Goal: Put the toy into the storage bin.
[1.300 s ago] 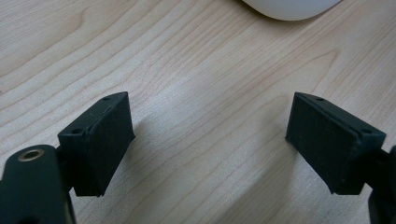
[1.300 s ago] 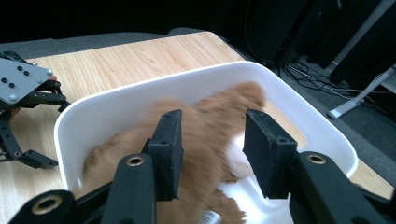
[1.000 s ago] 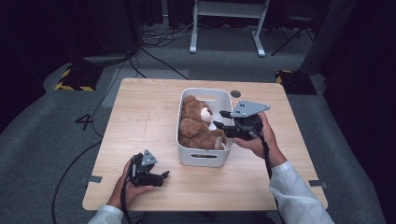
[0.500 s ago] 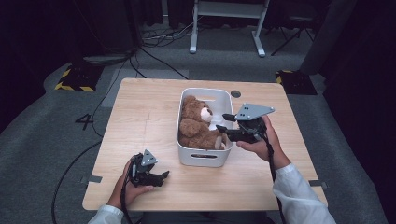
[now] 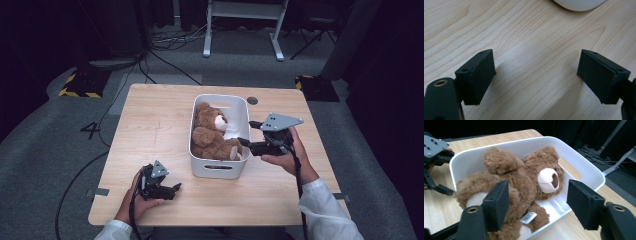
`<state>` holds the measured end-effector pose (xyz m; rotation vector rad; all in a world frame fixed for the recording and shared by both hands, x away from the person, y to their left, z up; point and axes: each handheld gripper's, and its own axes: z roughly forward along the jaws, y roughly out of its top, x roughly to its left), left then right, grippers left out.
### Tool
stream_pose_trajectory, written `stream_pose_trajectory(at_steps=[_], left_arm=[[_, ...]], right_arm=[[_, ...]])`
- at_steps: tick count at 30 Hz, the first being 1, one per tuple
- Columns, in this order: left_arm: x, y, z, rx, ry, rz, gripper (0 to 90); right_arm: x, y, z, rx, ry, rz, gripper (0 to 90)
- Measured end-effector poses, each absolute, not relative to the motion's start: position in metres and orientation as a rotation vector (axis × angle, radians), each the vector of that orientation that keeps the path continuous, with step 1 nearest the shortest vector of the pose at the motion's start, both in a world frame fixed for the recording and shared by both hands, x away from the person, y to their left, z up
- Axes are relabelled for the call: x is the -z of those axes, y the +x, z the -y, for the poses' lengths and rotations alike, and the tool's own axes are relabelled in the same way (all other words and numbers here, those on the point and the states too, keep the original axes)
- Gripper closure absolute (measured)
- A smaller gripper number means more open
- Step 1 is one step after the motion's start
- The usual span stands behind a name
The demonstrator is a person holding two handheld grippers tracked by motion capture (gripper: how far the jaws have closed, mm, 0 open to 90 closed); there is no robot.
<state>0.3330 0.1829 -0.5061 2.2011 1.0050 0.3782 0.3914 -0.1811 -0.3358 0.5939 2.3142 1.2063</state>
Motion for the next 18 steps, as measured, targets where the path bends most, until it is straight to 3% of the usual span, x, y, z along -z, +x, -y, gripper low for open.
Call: stream_pose_trajectory(at_steps=[18], left_arm=[[0.506, 0.333, -0.183, -0.378, 2.199, -1.008, 14.9]], right_arm=[[0.340, 0.386, 0.206, -1.156, 0.641, -2.273, 25.2]])
